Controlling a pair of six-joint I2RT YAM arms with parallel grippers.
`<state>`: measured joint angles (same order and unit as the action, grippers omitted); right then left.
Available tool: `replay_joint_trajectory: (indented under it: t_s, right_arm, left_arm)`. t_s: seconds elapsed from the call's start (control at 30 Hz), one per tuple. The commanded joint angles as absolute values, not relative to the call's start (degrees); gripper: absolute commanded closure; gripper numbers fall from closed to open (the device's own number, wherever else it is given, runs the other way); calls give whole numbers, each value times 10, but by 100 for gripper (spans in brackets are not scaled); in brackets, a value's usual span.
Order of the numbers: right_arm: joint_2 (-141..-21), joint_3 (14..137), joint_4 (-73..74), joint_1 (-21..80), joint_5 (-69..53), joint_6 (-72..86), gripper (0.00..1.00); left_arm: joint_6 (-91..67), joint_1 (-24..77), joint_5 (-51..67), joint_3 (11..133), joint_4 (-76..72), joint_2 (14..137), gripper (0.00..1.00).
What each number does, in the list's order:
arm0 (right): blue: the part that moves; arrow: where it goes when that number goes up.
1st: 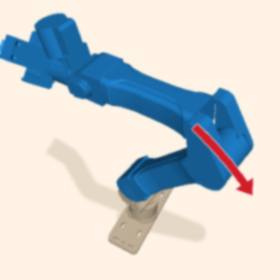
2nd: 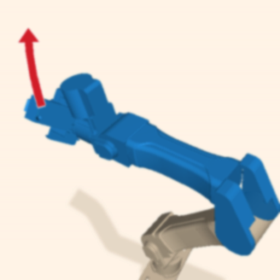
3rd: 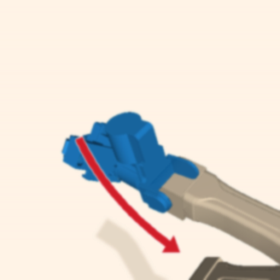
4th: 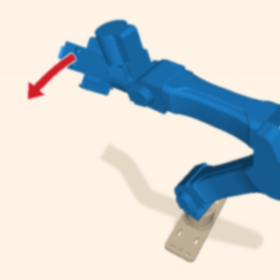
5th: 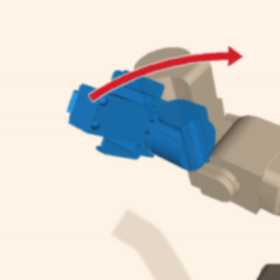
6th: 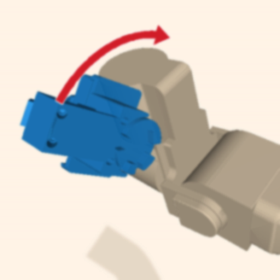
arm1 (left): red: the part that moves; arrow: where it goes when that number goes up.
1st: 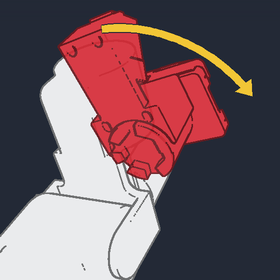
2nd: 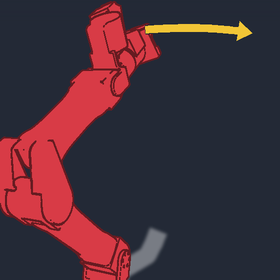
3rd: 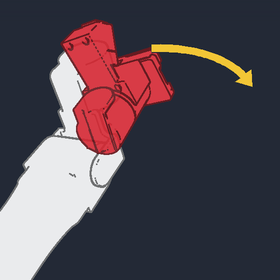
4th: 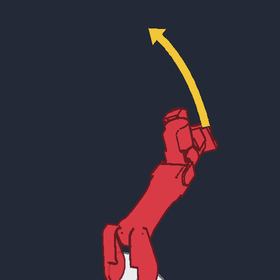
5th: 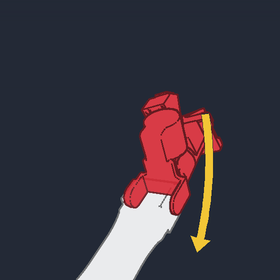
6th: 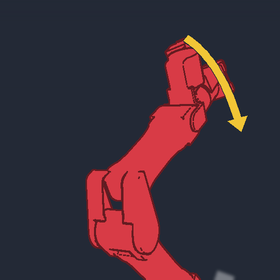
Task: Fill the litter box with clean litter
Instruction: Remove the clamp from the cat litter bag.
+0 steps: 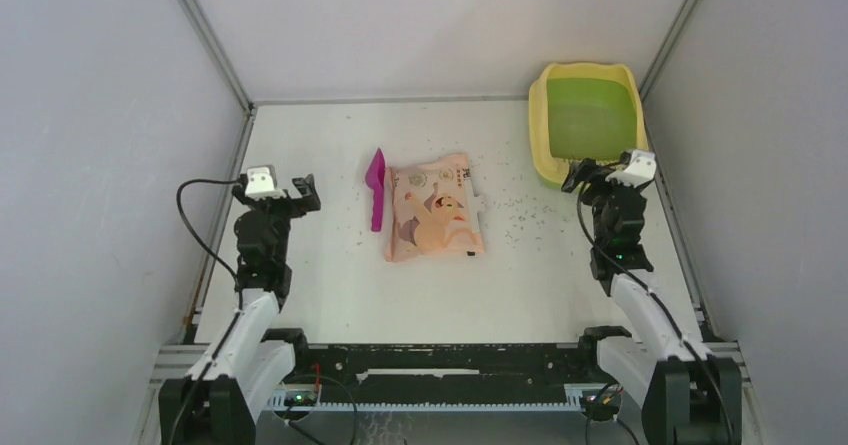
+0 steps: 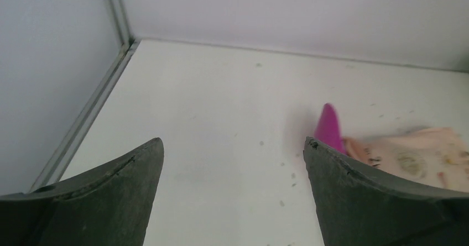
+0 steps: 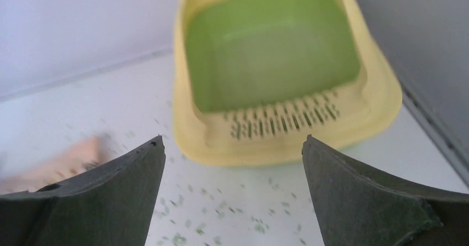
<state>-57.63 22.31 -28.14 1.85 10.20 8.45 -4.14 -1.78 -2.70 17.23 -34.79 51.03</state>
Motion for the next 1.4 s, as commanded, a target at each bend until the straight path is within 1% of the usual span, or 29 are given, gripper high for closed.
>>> replay_joint_trajectory:
  t_s: [0.0,0.1,0.17,0.23,0.33,0.4,0.43,0.47,0.5,0.53,0.57,0.67,0.73,0.77,0.8,0.87,0.9,0.93,0.97,1.03,1.1,1.17,1.23,1.33,1.37]
  right_arm:
    - [-490,311,-72,35,92,151,1]
    - [-449,388,53,63,72,171,1]
    - [-428,445,116,101,91,164,1]
    - [-402,483,126,132,95,153,1]
    - [-368,508,113,123,-26,167,1]
    - [-362,508,108,100,-45,241,1]
    - [-365,508,109,85,-42,308,1]
    - [-375,510,96,63,-71,353,1]
    - [-393,511,54,39,-142,371,1]
    - [-418,516,6,27,-204,375,1]
    - [-453,536,-7,27,-233,380,1]
    - [-568,658,74,61,-247,356,1]
    - [-644,743,133,106,-223,300,1]
    - [-670,766,154,123,-217,286,1]
    - [-689,774,162,130,-240,283,1]
    - [-721,767,158,125,-301,292,1]
    - [-735,762,166,124,-319,291,1]
    - [-746,760,193,132,-304,275,1]
    - [-752,762,230,149,-260,246,1]
    - [-756,759,286,188,-178,198,1]
    - [-748,737,302,219,-142,182,1]
    - [-738,712,304,237,-132,177,1]
    - [-721,672,291,244,-127,186,1]
    - [-680,603,225,237,-165,198,1]
    - [-666,584,208,238,-173,199,1]
  left_arm:
    - [-74,28,24,269,-209,440,0]
    - [-106,72,29,331,-156,418,0]
    - [-127,108,24,388,-115,419,0]
    - [-144,144,-18,462,-44,426,0]
    - [-151,203,-81,579,44,455,0]
    - [-151,232,-85,655,74,479,0]
    - [-147,245,-81,698,75,490,0]
    - [-143,257,-80,726,76,501,0]
    - [-145,267,-81,754,77,513,0]
    - [-153,275,-80,777,79,524,0]
    - [-163,282,-75,798,82,536,0]
    - [-190,292,-12,842,83,568,0]
    - [-214,291,37,845,67,584,0]
    - [-226,286,61,841,65,590,0]
    - [-266,278,63,830,62,595,0]
    - [-399,234,74,780,73,592,0]
    - [-444,211,129,736,27,592,0]
    - [-463,194,197,695,-27,596,0]
    - [-467,189,214,669,-31,594,0]
    - [-434,206,162,620,3,566,0]
    - [-395,231,105,603,47,529,0]
    - [-366,254,59,602,87,502,0]
    - [-362,261,78,582,75,481,0]
    - [-424,245,64,550,96,472,0]
    - [-435,234,90,539,86,481,0]
